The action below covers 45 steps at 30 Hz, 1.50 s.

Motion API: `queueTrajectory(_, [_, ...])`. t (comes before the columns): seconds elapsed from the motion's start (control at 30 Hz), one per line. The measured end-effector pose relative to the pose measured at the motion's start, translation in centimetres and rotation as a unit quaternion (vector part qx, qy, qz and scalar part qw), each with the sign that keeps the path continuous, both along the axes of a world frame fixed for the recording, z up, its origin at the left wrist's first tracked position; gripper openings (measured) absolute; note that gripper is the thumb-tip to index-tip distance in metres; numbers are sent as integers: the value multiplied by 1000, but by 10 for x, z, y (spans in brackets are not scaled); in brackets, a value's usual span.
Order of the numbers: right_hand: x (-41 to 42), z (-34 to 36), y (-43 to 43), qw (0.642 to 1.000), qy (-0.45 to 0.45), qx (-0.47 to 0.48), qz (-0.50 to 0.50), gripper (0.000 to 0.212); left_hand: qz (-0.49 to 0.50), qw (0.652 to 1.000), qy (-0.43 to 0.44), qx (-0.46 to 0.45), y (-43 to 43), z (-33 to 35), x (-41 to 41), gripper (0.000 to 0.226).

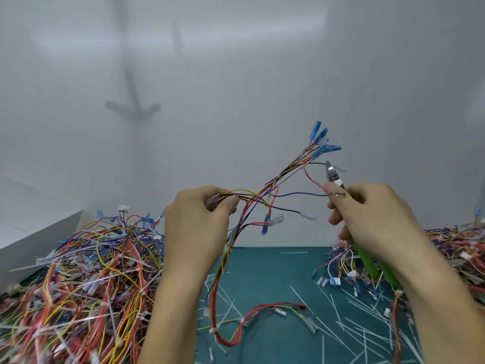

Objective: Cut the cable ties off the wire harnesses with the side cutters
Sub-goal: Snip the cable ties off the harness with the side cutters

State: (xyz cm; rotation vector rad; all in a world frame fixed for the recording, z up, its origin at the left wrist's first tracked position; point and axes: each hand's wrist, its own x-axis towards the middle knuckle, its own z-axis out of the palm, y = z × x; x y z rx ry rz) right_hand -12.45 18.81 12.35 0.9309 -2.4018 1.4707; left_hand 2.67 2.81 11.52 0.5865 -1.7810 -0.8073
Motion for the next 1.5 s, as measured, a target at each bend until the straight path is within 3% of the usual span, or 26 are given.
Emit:
queueTrajectory(0.13, [9, 6, -2, 997, 13, -80, -10, 52, 28, 1000, -4, 8, 0, -2, -2, 10])
queueTrajectory(0.2, [13, 5, -3, 998, 27, -62, -12, 54, 47, 999, -7, 6, 1, -3, -5, 10])
queueTrajectory(0.3, [15, 5, -1, 998, 32, 58, -14, 54, 59, 998, 14, 16, 1, -4, -6, 13])
queueTrajectory(0.4, [12, 1, 2, 974, 48, 219, -6, 50, 64, 997, 38, 38, -3, -5, -5, 19])
queueTrajectory(0.53, [10, 1, 7, 947, 79, 310, 23, 47, 72, 996, 51, 30, -8, -6, -3, 17])
queueTrajectory(0.63, [14, 7, 15, 947, 47, 292, 128, 40, 89, 995, 49, 15, -10, -9, -4, 9])
queueTrajectory(0.73, [22, 11, 12, 955, 41, 206, 211, 33, 97, 994, 43, 14, -10, -11, -6, 6])
queueTrajectory(0.83, [28, 10, 2, 964, 64, 122, 227, 45, 94, 995, 31, 8, -8, -12, -9, 8])
queueTrajectory(0.97, [37, 12, -3, 946, -24, 38, 322, 51, 106, 994, 31, -8, -3, -12, -11, 13])
queueTrajectory(1.1, [40, 14, 5, 925, -60, 131, 353, 48, 117, 992, 53, 7, -1, -11, -12, 24])
queueTrajectory(1.33, [33, 14, 17, 936, 47, 305, 171, 53, 139, 987, 63, 42, -8, -12, -9, 17])
queueTrajectory(1.5, [40, 20, 17, 947, 21, 215, 239, 53, 130, 990, 57, 29, -8, -12, -9, 14])
